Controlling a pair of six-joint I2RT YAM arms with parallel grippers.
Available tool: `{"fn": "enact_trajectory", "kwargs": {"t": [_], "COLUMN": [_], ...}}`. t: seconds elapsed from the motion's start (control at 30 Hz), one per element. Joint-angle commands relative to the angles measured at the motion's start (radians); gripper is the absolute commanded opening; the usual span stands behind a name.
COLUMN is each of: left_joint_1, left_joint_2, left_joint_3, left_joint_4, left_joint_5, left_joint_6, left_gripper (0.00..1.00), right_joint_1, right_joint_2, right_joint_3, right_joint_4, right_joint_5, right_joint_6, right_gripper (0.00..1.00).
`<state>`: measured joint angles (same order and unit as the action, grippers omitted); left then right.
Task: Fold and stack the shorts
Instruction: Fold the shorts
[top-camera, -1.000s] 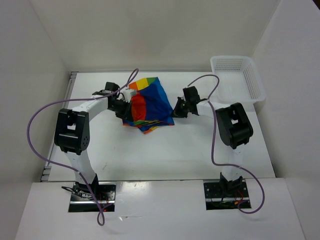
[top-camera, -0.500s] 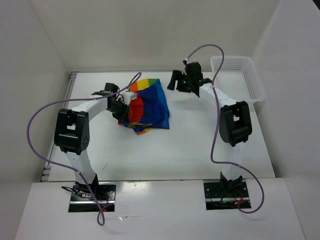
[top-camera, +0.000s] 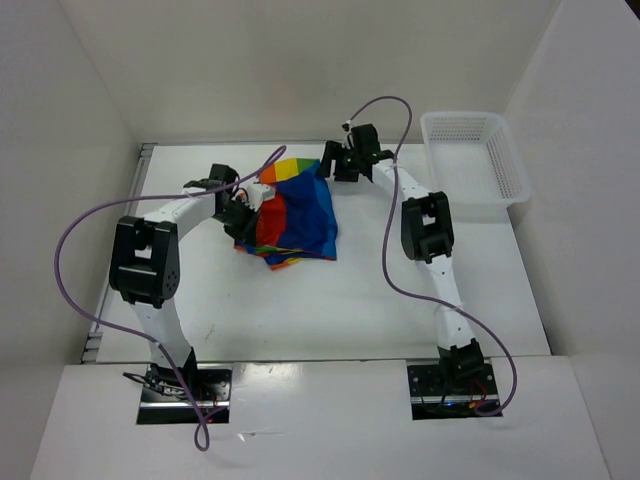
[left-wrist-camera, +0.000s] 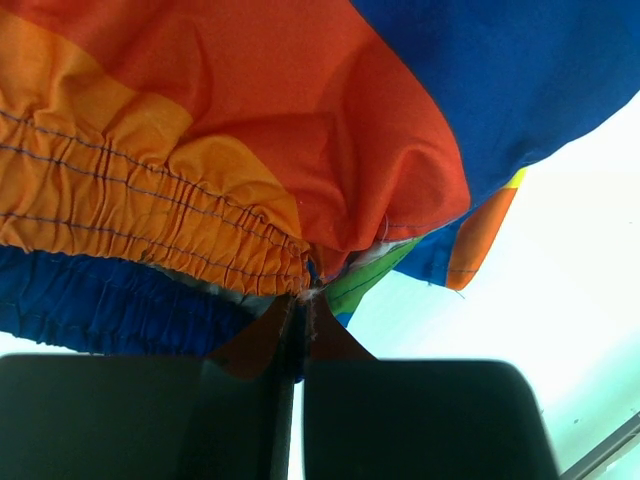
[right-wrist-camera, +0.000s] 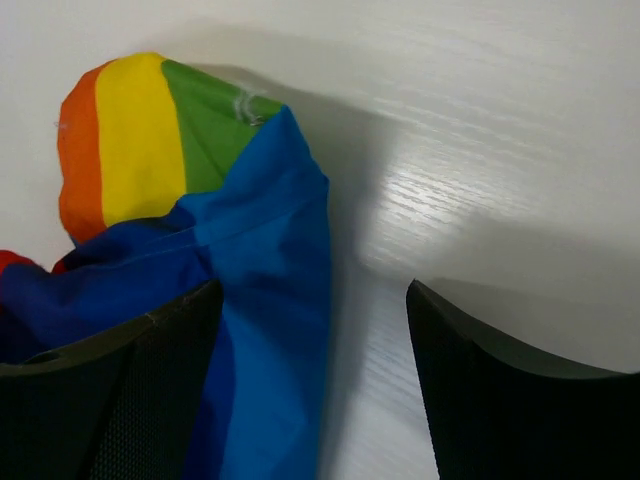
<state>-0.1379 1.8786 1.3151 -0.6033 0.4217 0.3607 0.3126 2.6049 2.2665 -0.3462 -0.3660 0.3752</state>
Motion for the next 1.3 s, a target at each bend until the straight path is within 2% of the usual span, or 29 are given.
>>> {"fn": "enact_trajectory", "kwargs": {"t": [0.0, 0.1, 0.2, 0.3, 0.33, 0.43, 0.47, 0.7, 0.9, 1.07, 1.17, 1.2, 1.23, 1.27], "left_joint_1": [0.008, 0.008, 0.008, 0.008, 0.008, 0.008, 0.008, 0.008, 0.017, 0.017, 0.017, 0.017, 0.017, 0.017], "left_joint_2": [0.025, 0.036, 0.047, 0.047, 0.047, 0.056, 0.056, -0.007, -0.042, -0.044, -0.010, 0.000, 0.001, 0.001], "left_joint_3": [0.055, 0.064, 0.073, 0.073, 0.073, 0.073, 0.073, 0.001, -0.024, -0.033, 0.013, 0.025, 0.045, 0.056], "left_joint_4": [-0.026, -0.035, -0.035, -0.035, -0.035, -0.035, -0.035, -0.066, -0.105, -0.081, -0.081, -0.081, -0.081, -0.081], "left_joint_5": [0.029, 0.029, 0.029, 0.029, 0.029, 0.038, 0.038, 0.038, 0.083, 0.074, 0.074, 0.074, 0.074, 0.074], "left_joint_6": [0.034, 0.034, 0.034, 0.034, 0.034, 0.034, 0.024, 0.034, 0.034, 0.032, 0.003, -0.012, -0.026, -0.026], "left_gripper": [0.00, 0.00, 0.00, 0.00, 0.00, 0.00, 0.00, 0.00, 0.00, 0.01, 0.38, 0.46, 0.55, 0.59], "right_joint_1": [0.010, 0.019, 0.040, 0.060, 0.060, 0.060, 0.060, -0.070, -0.089, -0.089, -0.089, -0.089, -0.089, -0.089], "right_joint_2": [-0.003, 0.032, 0.060, 0.087, 0.098, 0.109, 0.109, 0.087, 0.096, 0.107, 0.119, 0.119, 0.119, 0.107], "right_joint_3": [0.034, 0.034, 0.044, 0.054, 0.065, 0.099, 0.111, 0.215, 0.275, 0.261, 0.271, 0.271, 0.271, 0.271], "right_joint_4": [-0.008, -0.008, -0.008, -0.008, -0.008, -0.008, -0.019, -0.077, -0.105, -0.105, -0.116, -0.116, -0.125, -0.125], "right_joint_5": [-0.071, -0.071, -0.071, -0.048, -0.048, -0.038, -0.009, 0.091, 0.118, 0.055, 0.012, -0.010, -0.019, -0.019], "right_joint_6": [-0.012, -0.001, 0.010, 0.022, 0.022, 0.062, 0.077, 0.248, 0.237, 0.226, 0.203, 0.203, 0.189, 0.176], "right_gripper": [0.79, 0.79, 0.74, 0.61, 0.46, 0.15, 0.00, 0.00, 0.00, 0.01, 0.33, 0.54, 0.58, 0.61]}}
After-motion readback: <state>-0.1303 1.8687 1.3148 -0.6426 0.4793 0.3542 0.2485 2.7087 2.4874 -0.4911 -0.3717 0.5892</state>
